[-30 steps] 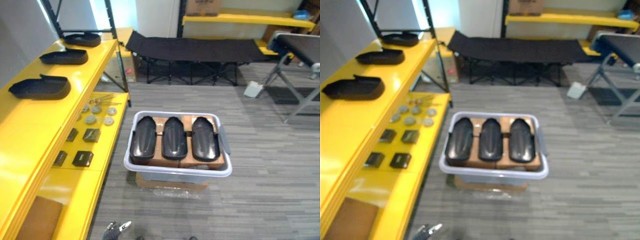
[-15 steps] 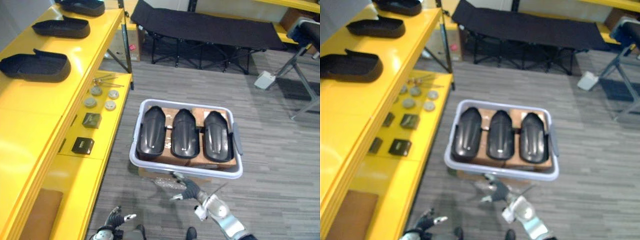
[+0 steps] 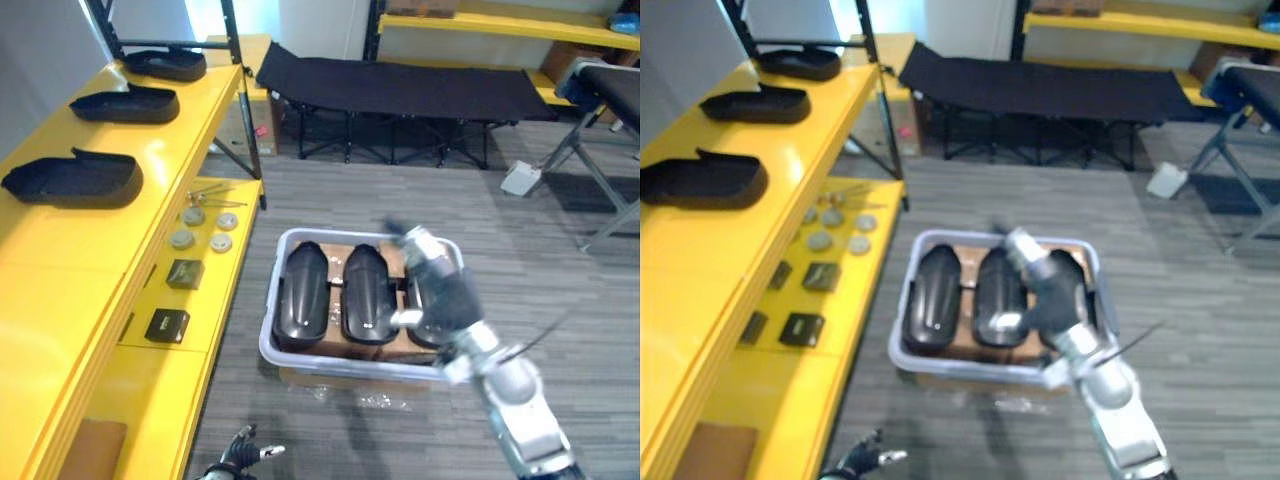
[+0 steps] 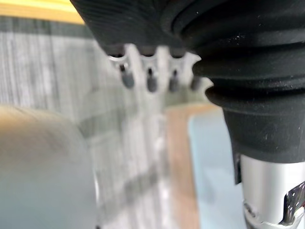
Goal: Walk over and take plastic housings, then place them on the shelf
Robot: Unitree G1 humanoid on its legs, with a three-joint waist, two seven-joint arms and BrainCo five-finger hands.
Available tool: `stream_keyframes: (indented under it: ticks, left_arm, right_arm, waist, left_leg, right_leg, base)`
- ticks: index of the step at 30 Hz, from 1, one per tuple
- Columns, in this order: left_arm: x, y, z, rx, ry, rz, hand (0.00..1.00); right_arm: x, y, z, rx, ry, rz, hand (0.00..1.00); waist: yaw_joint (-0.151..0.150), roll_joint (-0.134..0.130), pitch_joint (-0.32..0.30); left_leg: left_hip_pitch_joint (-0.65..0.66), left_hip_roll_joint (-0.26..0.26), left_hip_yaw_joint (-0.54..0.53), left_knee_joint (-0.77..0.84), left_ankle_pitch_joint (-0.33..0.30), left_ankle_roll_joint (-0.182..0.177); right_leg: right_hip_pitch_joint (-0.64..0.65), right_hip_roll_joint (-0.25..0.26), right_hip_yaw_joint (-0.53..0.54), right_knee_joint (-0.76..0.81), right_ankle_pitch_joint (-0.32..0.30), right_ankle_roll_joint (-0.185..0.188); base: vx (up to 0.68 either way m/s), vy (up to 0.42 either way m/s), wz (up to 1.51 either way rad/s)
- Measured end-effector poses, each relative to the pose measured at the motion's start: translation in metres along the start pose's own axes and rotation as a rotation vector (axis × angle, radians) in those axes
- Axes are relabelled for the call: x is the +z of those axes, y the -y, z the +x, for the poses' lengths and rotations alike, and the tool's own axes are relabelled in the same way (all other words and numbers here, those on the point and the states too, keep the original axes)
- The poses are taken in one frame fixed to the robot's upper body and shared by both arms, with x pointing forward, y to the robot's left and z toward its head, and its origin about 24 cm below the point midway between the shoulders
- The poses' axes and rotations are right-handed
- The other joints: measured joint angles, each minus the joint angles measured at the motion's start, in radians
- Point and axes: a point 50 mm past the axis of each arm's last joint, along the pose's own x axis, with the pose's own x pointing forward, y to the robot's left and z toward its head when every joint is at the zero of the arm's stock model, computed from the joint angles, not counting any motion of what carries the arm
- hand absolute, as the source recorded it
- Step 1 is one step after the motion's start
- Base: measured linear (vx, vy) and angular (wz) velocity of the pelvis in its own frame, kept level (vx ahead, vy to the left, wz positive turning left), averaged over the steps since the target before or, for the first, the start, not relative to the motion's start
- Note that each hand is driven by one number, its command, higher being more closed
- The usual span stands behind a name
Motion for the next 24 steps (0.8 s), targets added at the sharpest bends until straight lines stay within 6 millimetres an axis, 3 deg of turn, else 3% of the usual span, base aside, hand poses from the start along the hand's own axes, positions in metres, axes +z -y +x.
stream_keyframes:
  ticks: [1,3,4,6,9,12,13,16,24]
  left_arm:
    - [0.010,0.004,0.003,0.009,0.024,-0.015,0.00]
    - [0.038,0.021,0.010,-0.010,0.099,-0.032,0.00]
    - [0.046,0.022,0.011,-0.008,0.120,-0.034,0.00]
    - [0.074,0.020,0.017,0.020,0.190,-0.032,0.00]
    - [0.097,0.017,0.020,0.053,0.246,-0.043,0.00]
    - [0.135,0.020,0.021,0.076,0.338,-0.048,0.00]
    - [0.161,0.030,0.019,0.066,0.405,-0.071,0.00]
    - [0.187,0.034,0.015,0.067,0.488,-0.121,0.00]
    - [0.189,0.049,0.012,0.048,0.492,-0.175,0.00]
  right_arm:
    - [0.000,0.010,0.012,-0.090,0.023,-0.042,0.00]
    - [-0.005,0.031,0.034,-0.310,0.024,-0.113,0.00]
    - [-0.009,0.034,0.036,-0.351,0.001,-0.120,0.00]
    - [-0.027,0.039,0.041,-0.458,-0.097,-0.149,0.00]
    - [-0.029,0.042,0.046,-0.521,-0.112,-0.167,0.00]
    - [-0.029,0.052,0.056,-0.607,-0.114,-0.168,0.00]
    - [-0.026,0.056,0.061,-0.635,-0.102,-0.153,0.00]
    - [-0.026,0.057,0.061,-0.651,-0.112,-0.137,0.00]
    - [-0.026,0.054,0.076,-0.650,-0.139,-0.036,0.00]
  waist:
    - [0.001,0.027,0.029]
    - [-0.007,0.090,0.100]
    - [-0.008,0.096,0.120]
    - [-0.006,0.091,0.203]
    - [-0.004,0.081,0.219]
    - [-0.002,0.073,0.228]
    - [0.004,0.077,0.241]
    - [0.015,0.076,0.258]
    - [0.040,0.072,0.261]
  left_leg:
    - [-0.049,0.021,0.004,0.058,-0.029,-0.014]
    - [-0.141,0.050,0.009,0.093,-0.067,0.000]
    - [-0.150,0.052,0.012,0.085,-0.068,0.002]
    - [-0.171,0.064,0.012,0.086,-0.070,0.000]
    - [-0.215,0.067,0.011,0.092,-0.072,-0.001]
    - [-0.273,0.070,0.007,0.137,-0.078,0.007]
    - [-0.304,0.072,0.003,0.159,-0.093,0.012]
    - [-0.349,0.074,-0.005,0.191,-0.109,0.019]
    - [-0.437,0.092,-0.011,0.240,-0.110,0.020]
  right_leg:
    - [-0.027,0.012,0.009,0.009,-0.016,0.002]
    - [-0.104,0.040,0.014,-0.009,0.008,-0.001]
    - [-0.120,0.044,0.018,-0.009,0.015,-0.003]
    - [-0.149,0.062,0.033,-0.006,0.035,-0.011]
    - [-0.211,0.069,0.043,0.028,0.038,-0.013]
    - [-0.277,0.071,0.046,0.084,0.037,-0.012]
    - [-0.308,0.071,0.046,0.110,0.037,-0.012]
    - [-0.348,0.071,0.041,0.134,0.036,-0.011]
    - [-0.404,0.076,0.027,0.123,0.055,-0.009]
  base:
    - [-0.02,-0.147,-0.25]
    - [-0.13,-0.109,-0.33]
    - [-0.18,-0.115,-0.22]
    - [-0.16,-0.119,-0.17]
    - [-0.16,-0.078,-0.11]
    - [-0.23,-0.047,-0.03]
    - [-0.21,-0.032,-0.01]
    - [-0.17,-0.031,0.02]
    - [-0.13,-0.071,-0.01]
